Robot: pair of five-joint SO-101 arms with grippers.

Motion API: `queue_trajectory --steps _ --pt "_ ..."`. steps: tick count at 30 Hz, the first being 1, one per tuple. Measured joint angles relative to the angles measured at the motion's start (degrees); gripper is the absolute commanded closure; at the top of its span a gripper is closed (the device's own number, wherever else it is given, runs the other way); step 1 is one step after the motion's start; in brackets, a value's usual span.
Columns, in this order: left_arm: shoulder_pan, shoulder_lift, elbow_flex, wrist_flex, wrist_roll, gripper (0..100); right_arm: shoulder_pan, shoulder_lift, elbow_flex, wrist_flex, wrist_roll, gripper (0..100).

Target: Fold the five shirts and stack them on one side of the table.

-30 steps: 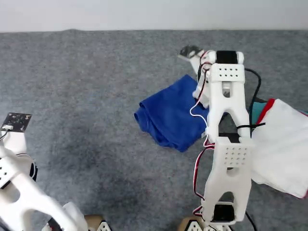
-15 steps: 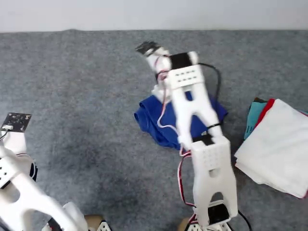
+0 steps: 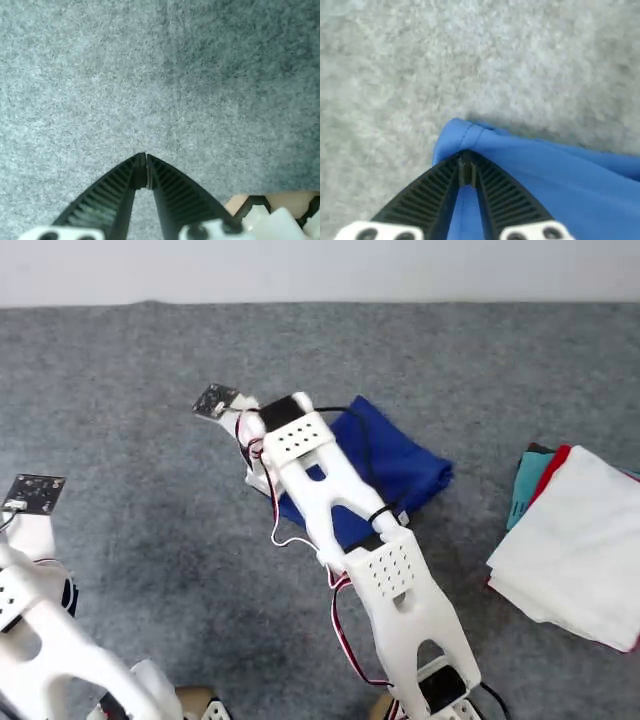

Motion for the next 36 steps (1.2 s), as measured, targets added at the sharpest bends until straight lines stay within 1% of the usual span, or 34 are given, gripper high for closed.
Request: queue_trajectory --steps 6,8,12,16,18,20,22,28,32,36 --pt "0.0 0.0 0.0 0.0 0.0 99 0.53 -2.73 -8.88 9.93 -0.09 98.8" --pt "0.0 0.0 0.0 0.0 0.0 99 1.93 -4.13 -11.34 12.31 -1.67 98.8" --pt "0.0 0.0 0.0 0.0 0.0 99 7.21 -6.95 -12.4 12.4 -6.86 98.8" --pt "0.0 0.0 0.0 0.0 0.0 99 14.15 -7.38 -10.37 12.4 -7.82 98.8" --pt "0.0 0.0 0.0 0.0 0.0 99 17.49 -7.38 -6.77 12.4 -8.09 98.8" --pt "0.0 0.0 0.0 0.0 0.0 99 18.9 -7.38 -2.11 12.4 -8.18 98.8" --pt "0.0 0.0 0.0 0.0 0.0 99 18.2 -8.35 3.69 12.4 -8.79 98.8" --pt "0.0 0.0 0.0 0.0 0.0 99 12.57 -12.48 20.75 12.48 -10.55 98.8" --pt "0.0 0.0 0.0 0.0 0.0 99 12.66 -13.1 22.07 12.48 -10.55 98.8" --pt "0.0 0.0 0.0 0.0 0.0 99 13.1 -17.49 22.07 12.48 -10.55 98.8"
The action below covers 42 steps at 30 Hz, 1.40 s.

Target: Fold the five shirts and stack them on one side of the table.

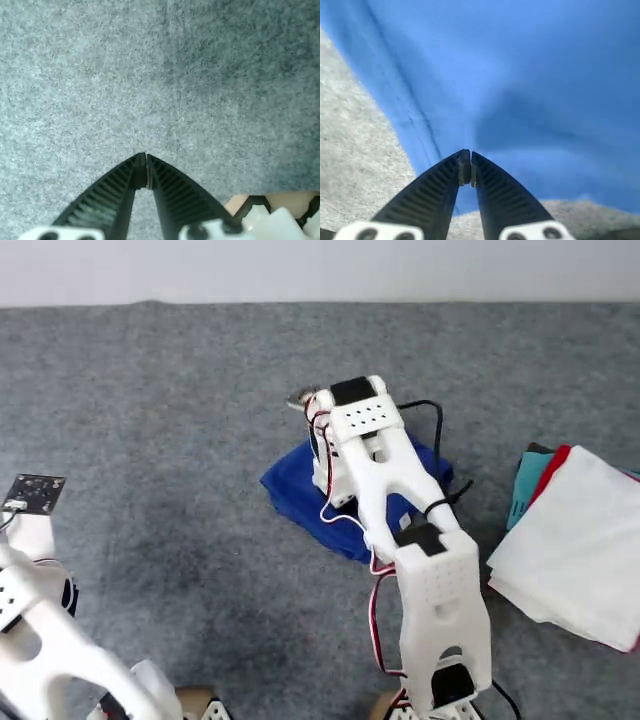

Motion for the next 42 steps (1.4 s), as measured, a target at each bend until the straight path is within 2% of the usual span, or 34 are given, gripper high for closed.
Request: queue_trajectory --steps 3,5,9,14,16,18,24,37,39,42 --pt "0.0 0.0 0.0 0.0 0.0 99 1.85 -5.36 0.0 0.0 -1.58 98.3" --pt "0.09 0.0 0.0 0.0 0.0 99 2.81 -8.35 -0.09 0.0 -6.86 97.0" --pt "0.35 0.0 0.0 0.0 0.0 99 2.81 -9.41 -0.09 0.0 -25.32 85.5" --pt "0.35 0.0 0.0 0.0 0.0 99 1.23 -7.74 -0.09 0.0 -51.52 62.2" --pt "0.35 0.0 0.0 0.0 0.0 99 0.09 -5.98 -0.09 -0.26 -56.18 53.7" --pt "0.35 0.0 0.0 0.0 0.0 99 -0.88 -4.57 -0.09 -1.32 -59.25 49.1" --pt "0.35 0.0 0.0 0.0 0.0 99 -0.62 -0.88 -0.09 -9.49 -64.62 49.4" --pt "0.35 0.0 0.0 0.0 0.0 99 4.4 10.37 -0.88 -18.37 -65.76 49.9" --pt "0.35 0.0 0.0 0.0 0.0 99 4.4 11.6 -1.58 -18.81 -65.76 54.9" --pt "0.35 0.0 0.0 0.0 0.0 99 4.4 11.87 -2.99 -18.55 -65.76 72.9"
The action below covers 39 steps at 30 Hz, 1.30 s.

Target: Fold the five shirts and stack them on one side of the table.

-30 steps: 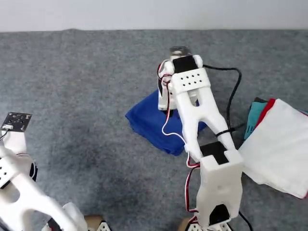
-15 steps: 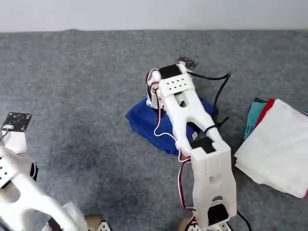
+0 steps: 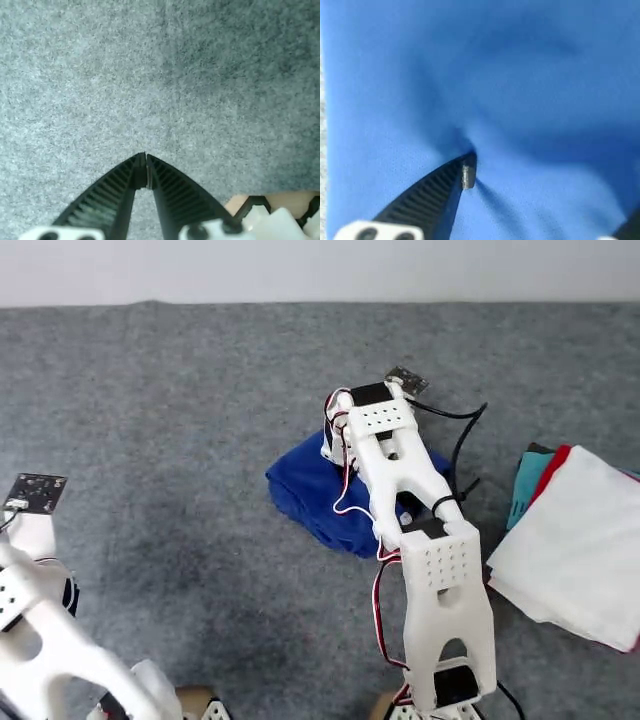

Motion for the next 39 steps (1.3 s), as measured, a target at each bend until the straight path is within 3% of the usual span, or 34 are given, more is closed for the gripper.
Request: queue_trajectory --steps 3,4,7,10,13,26,39 --pt "0.79 0.0 0.0 0.0 0.0 99 0.0 0.0 -0.53 0.79 0.0 96.4" --pt "1.14 0.0 0.0 0.0 0.0 99 0.0 0.0 -0.7 1.23 0.0 99.8" --pt "2.29 0.0 0.0 0.0 0.0 99 0.26 0.0 -0.79 2.73 0.09 94.0" --pt "2.9 0.0 0.0 0.0 0.0 99 1.49 -0.09 -0.79 5.01 0.09 99.7" --pt "3.08 0.0 0.0 0.0 0.0 99 2.37 -0.09 -1.05 6.86 0.26 99.2" --pt "3.08 0.0 0.0 0.0 0.0 99 5.19 -14.24 -0.62 18.2 16.35 99.1" --pt "3.08 0.0 0.0 0.0 0.0 99 4.84 -27.96 -0.62 18.37 25.67 99.1"
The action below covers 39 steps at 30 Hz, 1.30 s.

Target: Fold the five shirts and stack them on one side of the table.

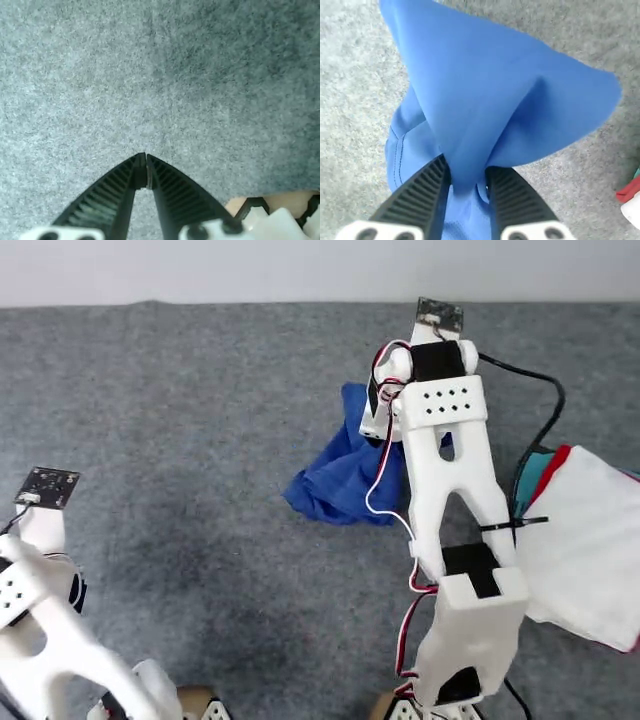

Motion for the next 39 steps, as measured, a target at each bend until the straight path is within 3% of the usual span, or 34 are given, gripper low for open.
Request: queue_trajectory --steps 6,22,32,39 --pt "0.0 0.0 0.0 0.09 0.0 99 0.09 -4.31 0.0 0.0 2.73 99.1" --pt "0.0 0.0 0.0 0.09 0.0 99 1.58 -32.35 3.78 0.18 11.87 99.1" --pt "0.0 0.0 0.0 0.09 0.0 99 18.81 -50.29 21.19 0.18 27.96 99.1" --pt "0.0 0.0 0.0 0.09 0.0 99 29.8 -56.62 23.3 0.18 37.8 99.1"
